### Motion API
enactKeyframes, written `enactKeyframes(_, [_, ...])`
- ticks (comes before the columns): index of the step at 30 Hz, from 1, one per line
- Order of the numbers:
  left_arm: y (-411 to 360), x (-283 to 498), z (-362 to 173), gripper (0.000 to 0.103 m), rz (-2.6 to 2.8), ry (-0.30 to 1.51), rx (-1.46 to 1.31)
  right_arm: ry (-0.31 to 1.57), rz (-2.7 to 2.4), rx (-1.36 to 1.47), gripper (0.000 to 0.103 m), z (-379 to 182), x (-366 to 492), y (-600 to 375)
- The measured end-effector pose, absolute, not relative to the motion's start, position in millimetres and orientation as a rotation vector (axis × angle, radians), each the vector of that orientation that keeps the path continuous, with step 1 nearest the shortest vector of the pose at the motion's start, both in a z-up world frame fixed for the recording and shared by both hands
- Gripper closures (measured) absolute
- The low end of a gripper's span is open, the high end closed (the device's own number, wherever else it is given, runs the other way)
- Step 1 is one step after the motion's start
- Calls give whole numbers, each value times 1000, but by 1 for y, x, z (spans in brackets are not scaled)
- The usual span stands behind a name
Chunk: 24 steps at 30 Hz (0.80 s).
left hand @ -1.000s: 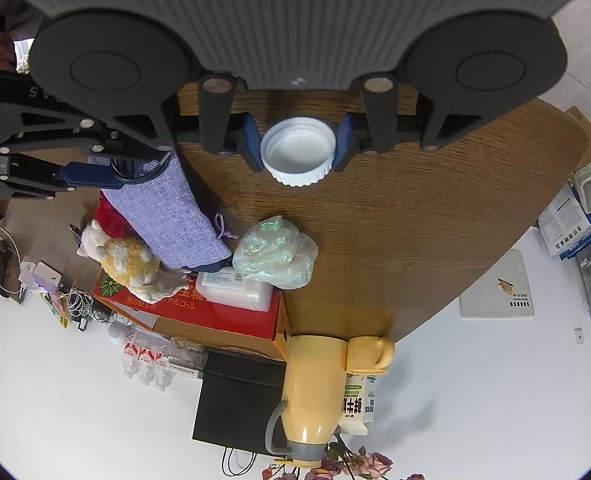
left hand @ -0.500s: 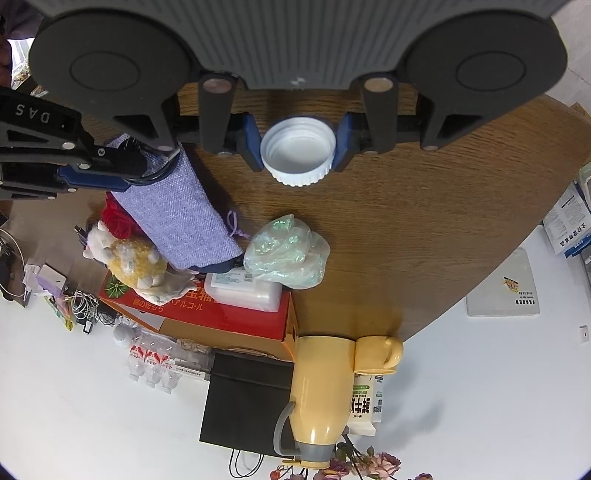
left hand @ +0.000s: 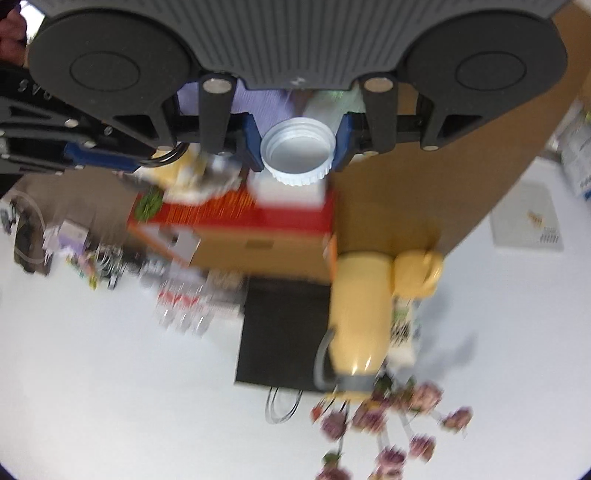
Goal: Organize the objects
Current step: 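Carry the cap and cable into the cardboard box and open both tools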
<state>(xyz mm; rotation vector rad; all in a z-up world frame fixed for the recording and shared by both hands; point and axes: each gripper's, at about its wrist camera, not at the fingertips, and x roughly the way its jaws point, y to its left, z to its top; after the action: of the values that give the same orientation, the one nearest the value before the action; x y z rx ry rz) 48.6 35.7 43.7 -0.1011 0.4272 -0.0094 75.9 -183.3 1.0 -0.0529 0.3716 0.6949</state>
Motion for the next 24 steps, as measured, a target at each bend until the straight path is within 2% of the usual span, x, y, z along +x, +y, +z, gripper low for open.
enactKeyframes(11, [5, 164, 73, 62, 4, 378, -133, 298, 505, 54, 85, 28, 190, -209])
enactKeyframes(24, [-6, 277, 42, 62, 77, 460, -185, 390, 352, 116, 84, -9, 304, -209])
